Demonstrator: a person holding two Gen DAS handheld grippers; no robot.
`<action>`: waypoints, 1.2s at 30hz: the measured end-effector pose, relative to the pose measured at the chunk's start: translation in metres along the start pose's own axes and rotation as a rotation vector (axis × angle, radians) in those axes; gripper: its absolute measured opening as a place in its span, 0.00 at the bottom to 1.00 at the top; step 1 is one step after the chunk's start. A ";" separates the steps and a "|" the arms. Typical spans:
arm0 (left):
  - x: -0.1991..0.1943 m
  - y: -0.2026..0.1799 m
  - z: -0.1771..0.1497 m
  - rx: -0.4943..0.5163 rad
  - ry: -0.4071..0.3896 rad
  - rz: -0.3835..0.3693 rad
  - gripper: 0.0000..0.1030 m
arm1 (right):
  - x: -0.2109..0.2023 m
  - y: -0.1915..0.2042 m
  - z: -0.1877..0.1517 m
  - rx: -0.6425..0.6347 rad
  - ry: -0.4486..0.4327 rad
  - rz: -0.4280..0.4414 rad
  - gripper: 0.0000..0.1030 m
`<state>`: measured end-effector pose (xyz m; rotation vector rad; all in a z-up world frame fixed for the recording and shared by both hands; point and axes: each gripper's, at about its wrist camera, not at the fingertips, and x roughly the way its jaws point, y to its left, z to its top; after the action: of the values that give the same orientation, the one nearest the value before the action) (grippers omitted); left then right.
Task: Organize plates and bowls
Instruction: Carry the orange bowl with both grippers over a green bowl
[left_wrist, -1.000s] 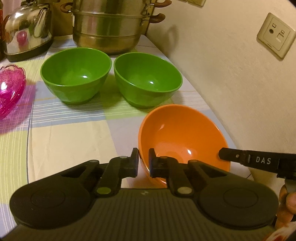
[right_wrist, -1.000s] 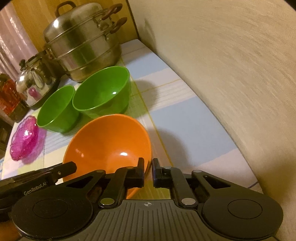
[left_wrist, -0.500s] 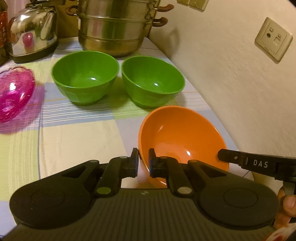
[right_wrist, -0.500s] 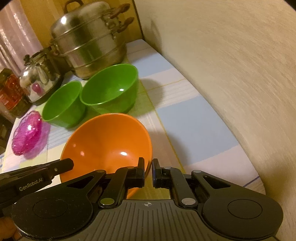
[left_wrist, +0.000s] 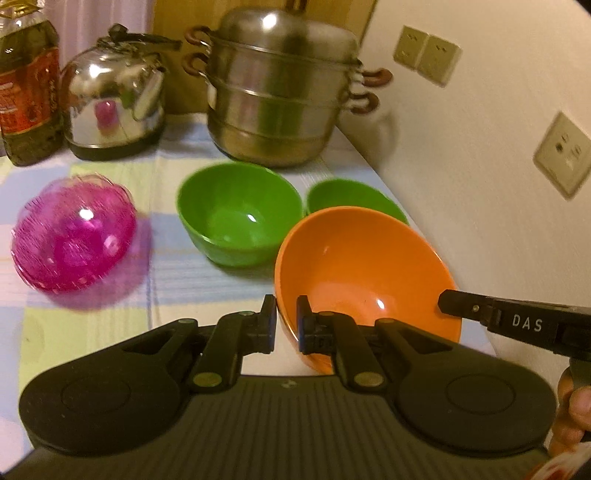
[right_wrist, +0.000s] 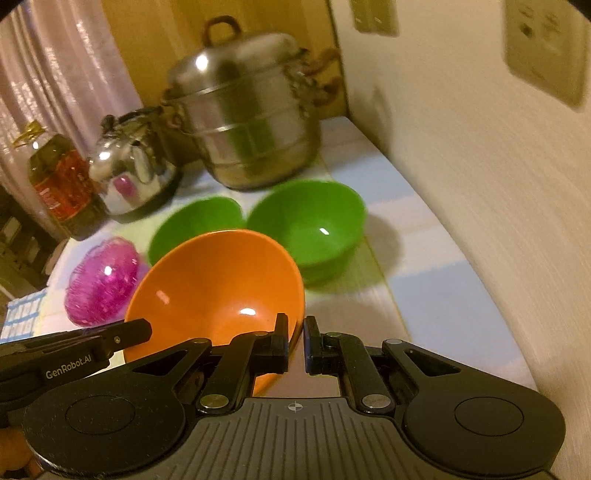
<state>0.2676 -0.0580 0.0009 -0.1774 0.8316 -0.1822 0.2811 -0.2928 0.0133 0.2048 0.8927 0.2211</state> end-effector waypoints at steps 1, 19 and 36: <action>-0.001 0.004 0.006 -0.005 -0.006 0.004 0.09 | 0.002 0.004 0.005 -0.004 -0.003 0.007 0.07; 0.040 0.056 0.094 -0.046 -0.042 0.069 0.09 | 0.068 0.062 0.095 -0.088 -0.036 0.056 0.07; 0.100 0.090 0.098 -0.068 0.031 0.090 0.09 | 0.150 0.071 0.104 -0.127 0.047 0.039 0.07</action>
<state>0.4143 0.0148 -0.0263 -0.2008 0.8749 -0.0720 0.4466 -0.1928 -0.0164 0.0995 0.9181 0.3193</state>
